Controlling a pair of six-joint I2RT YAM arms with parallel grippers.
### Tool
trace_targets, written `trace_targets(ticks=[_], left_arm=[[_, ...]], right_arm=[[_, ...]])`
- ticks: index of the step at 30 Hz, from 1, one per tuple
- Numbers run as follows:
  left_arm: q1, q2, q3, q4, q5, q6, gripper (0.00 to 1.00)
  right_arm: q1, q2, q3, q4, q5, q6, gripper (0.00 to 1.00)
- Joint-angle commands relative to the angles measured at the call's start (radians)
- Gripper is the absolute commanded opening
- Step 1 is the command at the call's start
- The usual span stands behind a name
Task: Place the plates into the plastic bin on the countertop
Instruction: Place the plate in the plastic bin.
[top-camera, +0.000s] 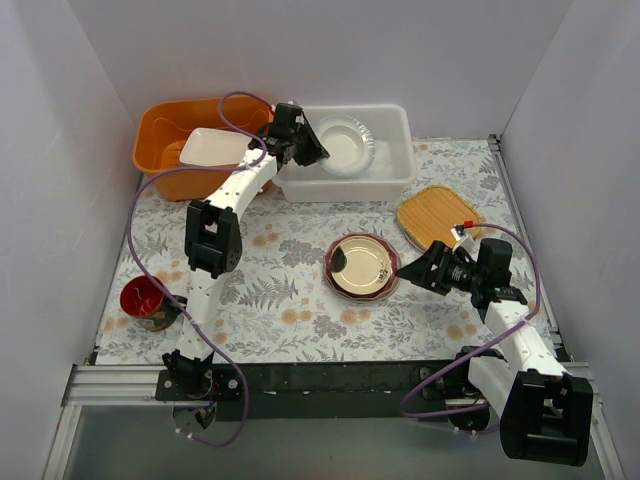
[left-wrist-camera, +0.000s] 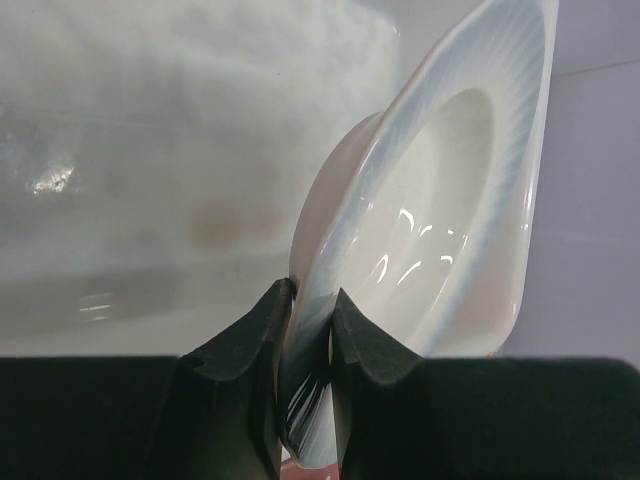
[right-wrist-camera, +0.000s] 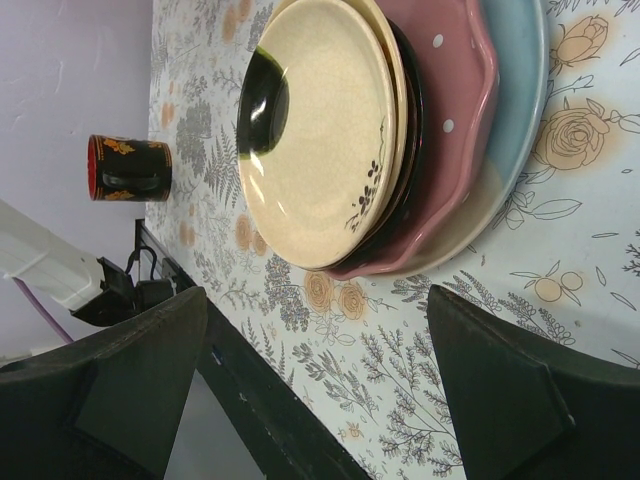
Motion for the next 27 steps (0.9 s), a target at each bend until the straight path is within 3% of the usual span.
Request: trace_targets(ticks=[1, 27], left_arm=[[0.008, -0.015, 0.077, 0.065, -0.029, -0.015, 0.00], [0.005, 0.050, 0.115, 0.067, -0.096, 0.008, 0.00]], right_arm=[[0.002, -0.001, -0.009, 0.027, 0.002, -0.020, 0.98], [0.002, 0.019, -0.017, 0.041, 0.002, -0.020, 0.98]])
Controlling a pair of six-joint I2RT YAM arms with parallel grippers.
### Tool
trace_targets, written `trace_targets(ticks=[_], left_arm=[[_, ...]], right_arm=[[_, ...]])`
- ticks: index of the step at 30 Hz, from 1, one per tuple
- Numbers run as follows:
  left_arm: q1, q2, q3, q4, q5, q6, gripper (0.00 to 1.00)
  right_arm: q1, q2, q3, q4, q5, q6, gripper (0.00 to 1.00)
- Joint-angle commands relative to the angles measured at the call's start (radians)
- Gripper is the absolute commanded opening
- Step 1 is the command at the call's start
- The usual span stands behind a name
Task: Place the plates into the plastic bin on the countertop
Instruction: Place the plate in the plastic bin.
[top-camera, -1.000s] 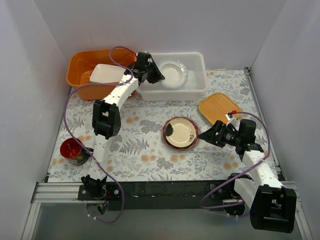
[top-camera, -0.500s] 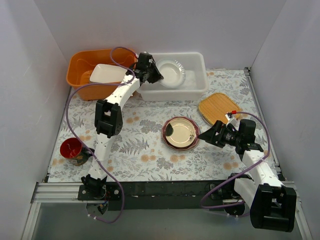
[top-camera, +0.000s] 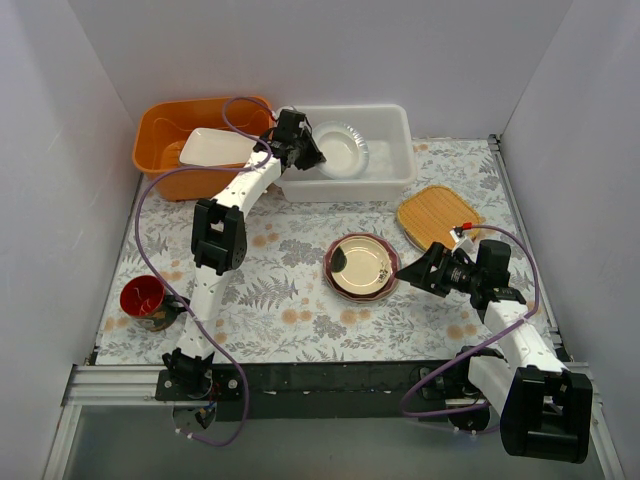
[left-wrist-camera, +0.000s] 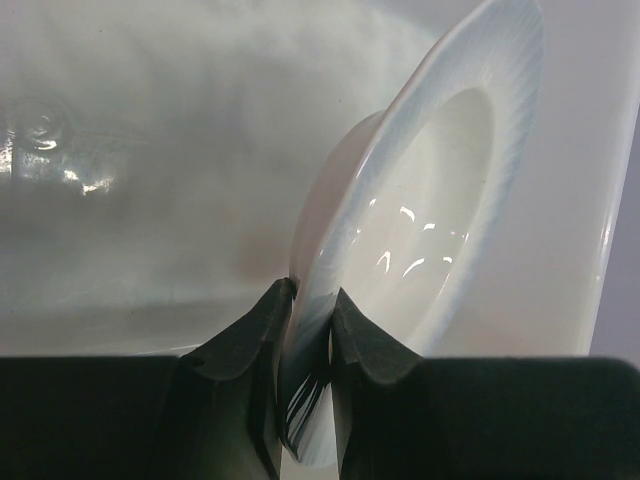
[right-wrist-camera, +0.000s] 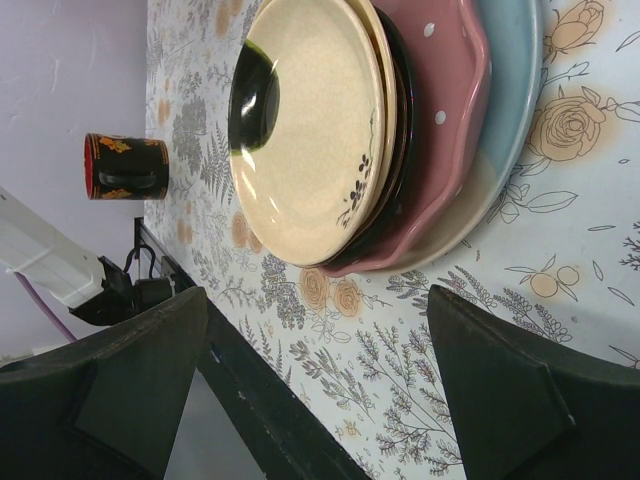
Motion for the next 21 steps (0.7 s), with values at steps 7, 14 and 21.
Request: trace_targets(ticks=[7, 14, 21], left_arm=[[-0.010, -0.018, 0.063, 0.070, -0.044, 0.036, 0.00], [-0.017, 0.005, 0.062, 0.057, -0.050, 0.051, 0.00], [-0.028, 0.025, 0.060, 0.045, -0.036, 0.074, 0.00]], right_arm=[[0.002, 0.004, -0.008, 0.030, 0.004, -0.019, 0.98], [0.002, 0.006, -0.014, 0.030, 0.004, -0.022, 0.98], [0.002, 0.006, -0.019, 0.032, 0.002, -0.020, 0.98]])
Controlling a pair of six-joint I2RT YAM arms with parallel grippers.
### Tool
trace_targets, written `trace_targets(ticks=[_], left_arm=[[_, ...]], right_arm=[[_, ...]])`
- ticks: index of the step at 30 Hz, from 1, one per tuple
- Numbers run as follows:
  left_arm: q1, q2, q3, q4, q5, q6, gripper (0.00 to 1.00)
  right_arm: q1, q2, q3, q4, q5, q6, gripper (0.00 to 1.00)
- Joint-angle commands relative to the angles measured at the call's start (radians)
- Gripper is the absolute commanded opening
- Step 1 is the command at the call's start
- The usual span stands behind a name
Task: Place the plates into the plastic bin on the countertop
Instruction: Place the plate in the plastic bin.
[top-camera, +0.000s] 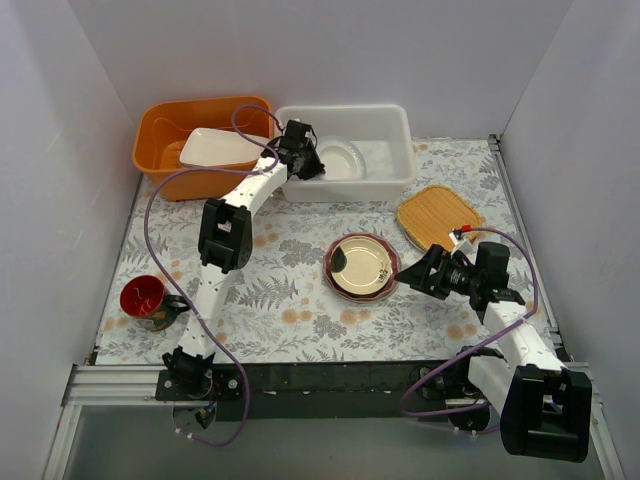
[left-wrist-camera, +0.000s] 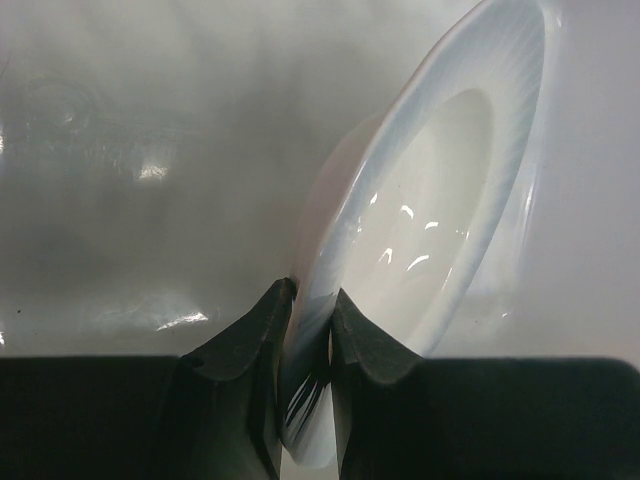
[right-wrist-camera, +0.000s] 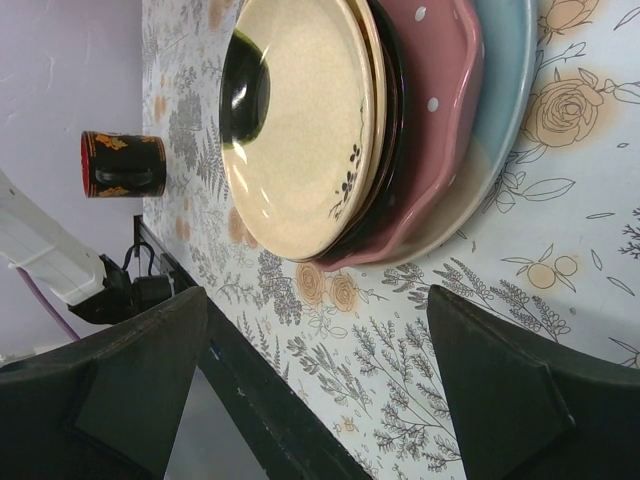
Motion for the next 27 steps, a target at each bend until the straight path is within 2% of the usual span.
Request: trace_targets(ticks=[1, 8, 11, 15, 27], left_arm=[[-0.012, -0.044, 0.047, 0.053, 0.011, 0.012, 0.00], [-0.013, -0.052, 0.035, 0.050, 0.011, 0.021, 0.03], [-0.013, -0.055, 0.030, 0.050, 0.012, 0.025, 0.10], [-0.013, -0.057, 0.024, 0.049, 0.022, 0.038, 0.26], [-0.013, -0.071, 0.015, 0.041, 0.010, 0.065, 0.43]], right_arm=[[0.002, 0.002, -0.005, 0.030, 0.002, -0.022, 0.98], [0.002, -0.001, -0.007, 0.030, 0.002, -0.020, 0.98], [0.002, -0.006, -0.007, 0.027, 0.002, -0.020, 0.98], [0.002, -0.006, -0.008, 0.027, 0.002, -0.020, 0.98], [0.002, -0.012, -0.010, 0.027, 0.003, -0.017, 0.98]])
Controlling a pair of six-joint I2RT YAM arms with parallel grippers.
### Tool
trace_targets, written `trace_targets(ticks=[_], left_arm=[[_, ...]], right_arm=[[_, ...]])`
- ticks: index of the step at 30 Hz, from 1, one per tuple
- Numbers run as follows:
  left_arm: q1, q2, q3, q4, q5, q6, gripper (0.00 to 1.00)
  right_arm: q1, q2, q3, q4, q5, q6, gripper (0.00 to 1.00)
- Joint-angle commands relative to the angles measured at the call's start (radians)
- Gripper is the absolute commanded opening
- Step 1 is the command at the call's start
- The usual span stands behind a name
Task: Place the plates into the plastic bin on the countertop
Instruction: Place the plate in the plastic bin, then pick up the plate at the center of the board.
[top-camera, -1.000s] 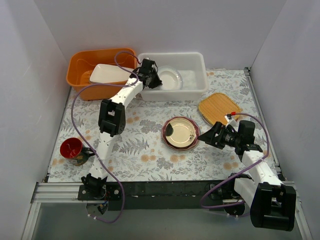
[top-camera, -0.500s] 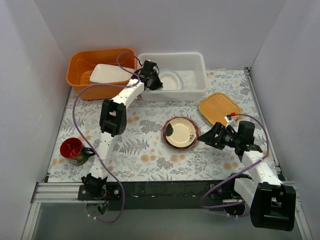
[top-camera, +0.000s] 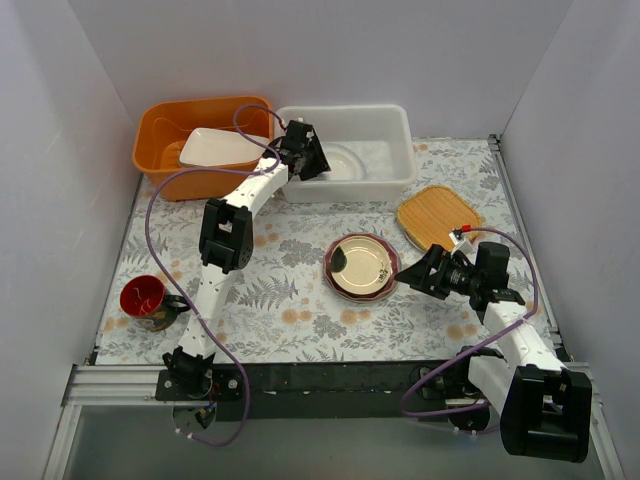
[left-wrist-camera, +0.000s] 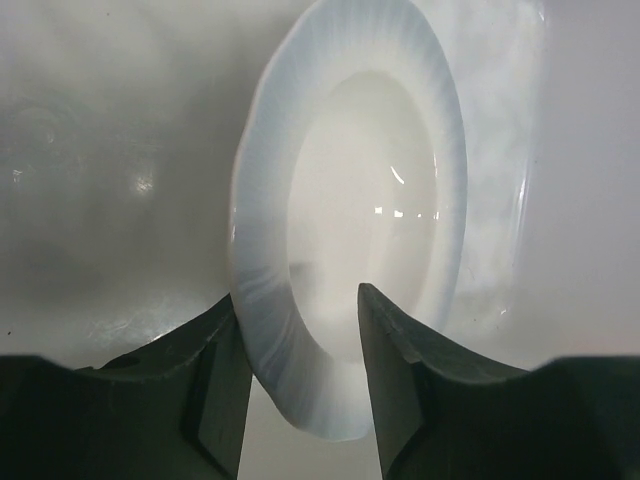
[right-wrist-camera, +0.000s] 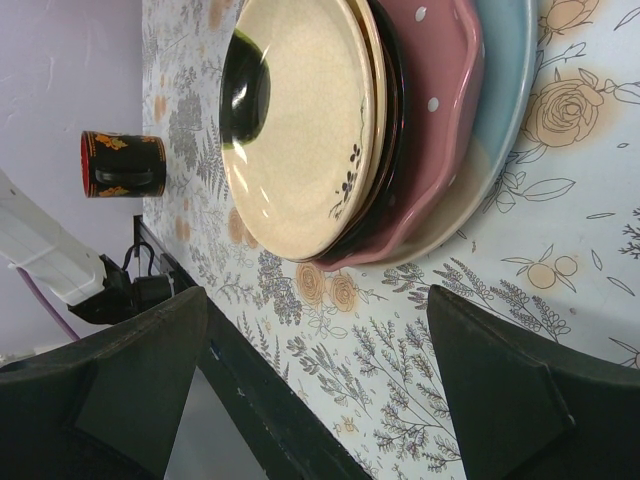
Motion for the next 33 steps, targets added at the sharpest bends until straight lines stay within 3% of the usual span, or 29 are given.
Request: trace_targets(ticks=[1, 9, 20, 28, 33], left_arm=[[-0.005, -0.083, 0.012, 0.020, -0.006, 0.026, 0.45], [-0.005, -0.121, -0.003, 0.001, -0.064, 0.046, 0.75], [-0.005, -0.215, -0.043, -0.051, -0.063, 0.069, 0.98], [-0.005, -0.322, -0.063, -0.086, 0.011, 0.065, 0.98], [-0.014, -0.471, -0.132, -0.095, 0.069, 0.040, 0.98]], right_arm=[[0.002, -0.015, -0.007, 0.026, 0.003, -0.017, 0.98], [0.002, -0.019, -0.004, 0.023, 0.003, -0.014, 0.98], [0.002, -0.042, 0.019, -0.007, 0.011, -0.008, 0.98], [0.002, -0.079, 0.085, -0.084, 0.037, -0.025, 0.98], [0.002, -0.082, 0.186, -0.187, 0.103, -0.054, 0.98]])
